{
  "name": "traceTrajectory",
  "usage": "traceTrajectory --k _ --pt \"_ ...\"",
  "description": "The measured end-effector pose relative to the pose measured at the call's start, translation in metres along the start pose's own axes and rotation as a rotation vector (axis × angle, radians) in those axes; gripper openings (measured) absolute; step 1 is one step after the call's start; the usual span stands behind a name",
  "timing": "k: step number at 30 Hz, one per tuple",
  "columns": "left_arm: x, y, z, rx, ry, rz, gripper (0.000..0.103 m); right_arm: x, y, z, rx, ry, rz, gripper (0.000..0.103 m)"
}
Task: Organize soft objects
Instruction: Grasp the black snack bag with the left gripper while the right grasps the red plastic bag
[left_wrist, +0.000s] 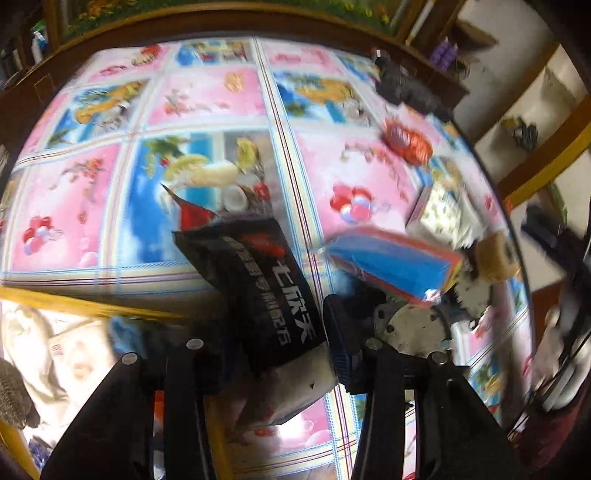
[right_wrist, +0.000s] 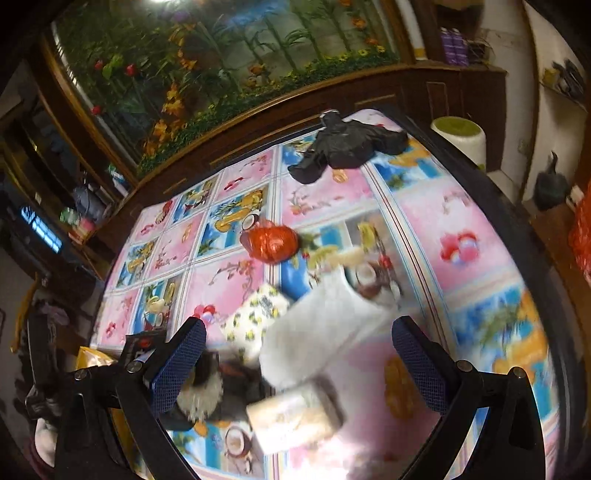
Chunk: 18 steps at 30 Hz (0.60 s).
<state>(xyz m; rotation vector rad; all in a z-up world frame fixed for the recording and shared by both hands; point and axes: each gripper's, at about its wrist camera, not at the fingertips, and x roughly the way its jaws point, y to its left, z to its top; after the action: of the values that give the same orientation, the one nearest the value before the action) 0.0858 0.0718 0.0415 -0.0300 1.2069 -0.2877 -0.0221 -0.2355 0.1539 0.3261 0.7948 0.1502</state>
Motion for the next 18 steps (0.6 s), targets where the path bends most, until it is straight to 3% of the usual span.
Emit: traceTrajectory --k 5,9,12,15,16,17,18 --pt "0.000 -0.005 -0.005 0.052 -0.008 -0.004 0.036 0.059 0.039 0.045 -0.220 0.117 -0.078 0.101" --pt "-0.005 -0.003 -0.008 0.036 -0.028 -0.019 0.034 0.103 0.066 0.065 -0.321 0.186 -0.107 0.100" --pt "-0.012 -0.003 -0.010 0.021 -0.050 -0.046 0.034 0.136 0.077 0.075 -0.364 0.222 -0.162 0.093" --pt "-0.020 -0.003 -0.011 0.011 -0.078 -0.055 0.034 0.165 0.077 0.083 -0.361 0.262 -0.169 0.078" --pt "-0.023 -0.002 -0.013 0.004 -0.084 -0.070 0.034 0.172 0.074 0.084 -0.345 0.285 -0.154 0.057" --pt "-0.026 -0.001 -0.014 -0.004 -0.093 -0.078 0.034 0.177 0.070 0.084 -0.321 0.311 -0.134 0.043" --pt "-0.030 0.000 -0.015 -0.010 -0.106 -0.083 0.034 0.180 0.065 0.083 -0.291 0.315 -0.120 0.042"
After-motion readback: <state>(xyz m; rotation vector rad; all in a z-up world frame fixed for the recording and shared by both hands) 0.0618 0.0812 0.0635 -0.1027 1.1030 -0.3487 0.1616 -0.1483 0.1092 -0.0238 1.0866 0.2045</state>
